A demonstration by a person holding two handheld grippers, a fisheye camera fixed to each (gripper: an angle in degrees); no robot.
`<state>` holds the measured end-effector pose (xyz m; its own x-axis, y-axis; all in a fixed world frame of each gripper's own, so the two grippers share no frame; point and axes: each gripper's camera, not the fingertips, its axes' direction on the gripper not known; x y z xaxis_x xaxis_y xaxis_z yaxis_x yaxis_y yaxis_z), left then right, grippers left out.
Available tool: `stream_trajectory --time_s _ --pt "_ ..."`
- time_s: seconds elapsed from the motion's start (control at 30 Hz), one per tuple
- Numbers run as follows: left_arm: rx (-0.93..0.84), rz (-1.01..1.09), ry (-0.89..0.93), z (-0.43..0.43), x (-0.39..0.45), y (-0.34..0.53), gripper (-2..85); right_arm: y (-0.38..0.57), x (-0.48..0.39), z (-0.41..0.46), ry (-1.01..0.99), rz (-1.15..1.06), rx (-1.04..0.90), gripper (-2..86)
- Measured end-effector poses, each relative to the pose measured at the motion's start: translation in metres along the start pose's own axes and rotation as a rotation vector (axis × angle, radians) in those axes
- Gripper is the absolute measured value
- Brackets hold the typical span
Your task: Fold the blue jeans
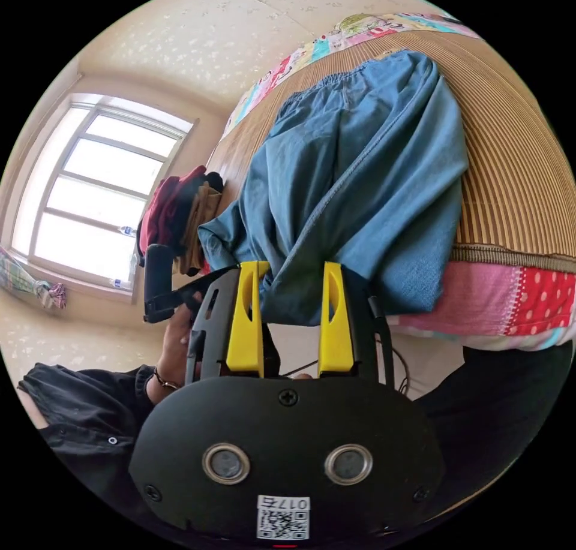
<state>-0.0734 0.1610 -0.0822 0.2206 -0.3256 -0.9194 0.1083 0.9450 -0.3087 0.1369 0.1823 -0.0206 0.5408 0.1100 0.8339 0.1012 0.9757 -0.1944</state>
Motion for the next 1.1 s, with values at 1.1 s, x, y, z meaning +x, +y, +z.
stream_trajectory --time_s 1.1 --pt "0.208 0.196 -0.159 -0.153 0.037 -0.118 2.9 -0.072 -0.029 -0.105 0.417 -0.247 0.25 8.2"
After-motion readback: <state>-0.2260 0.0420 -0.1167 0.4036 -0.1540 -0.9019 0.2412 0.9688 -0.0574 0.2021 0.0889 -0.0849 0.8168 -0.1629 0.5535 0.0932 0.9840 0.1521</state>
